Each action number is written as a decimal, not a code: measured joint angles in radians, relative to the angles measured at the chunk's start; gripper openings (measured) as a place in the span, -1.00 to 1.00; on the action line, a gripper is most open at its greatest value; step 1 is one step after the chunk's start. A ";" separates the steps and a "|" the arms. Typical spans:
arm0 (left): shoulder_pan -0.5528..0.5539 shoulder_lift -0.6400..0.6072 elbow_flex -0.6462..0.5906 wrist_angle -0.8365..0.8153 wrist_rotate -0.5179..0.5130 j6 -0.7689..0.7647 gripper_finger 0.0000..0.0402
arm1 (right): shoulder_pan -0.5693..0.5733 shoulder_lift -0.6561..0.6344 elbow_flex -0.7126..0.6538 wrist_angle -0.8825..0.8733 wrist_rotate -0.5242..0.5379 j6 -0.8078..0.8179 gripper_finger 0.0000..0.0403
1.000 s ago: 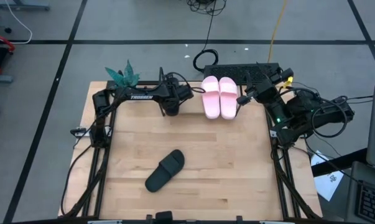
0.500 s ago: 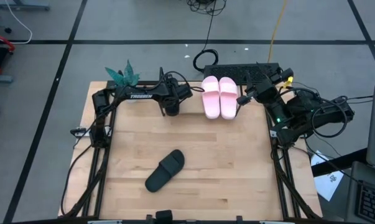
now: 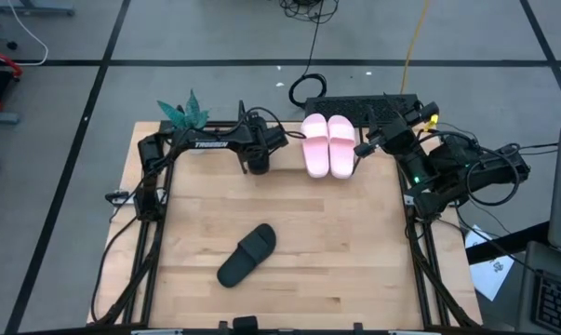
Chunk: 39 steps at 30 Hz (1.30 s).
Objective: Pick and place slides into the shelf
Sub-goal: Put the left black slipper on the shelf
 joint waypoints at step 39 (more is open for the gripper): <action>0.022 -0.032 0.000 -0.028 0.103 -0.058 -0.47 | 0.000 0.000 0.000 0.000 -0.048 0.001 -0.06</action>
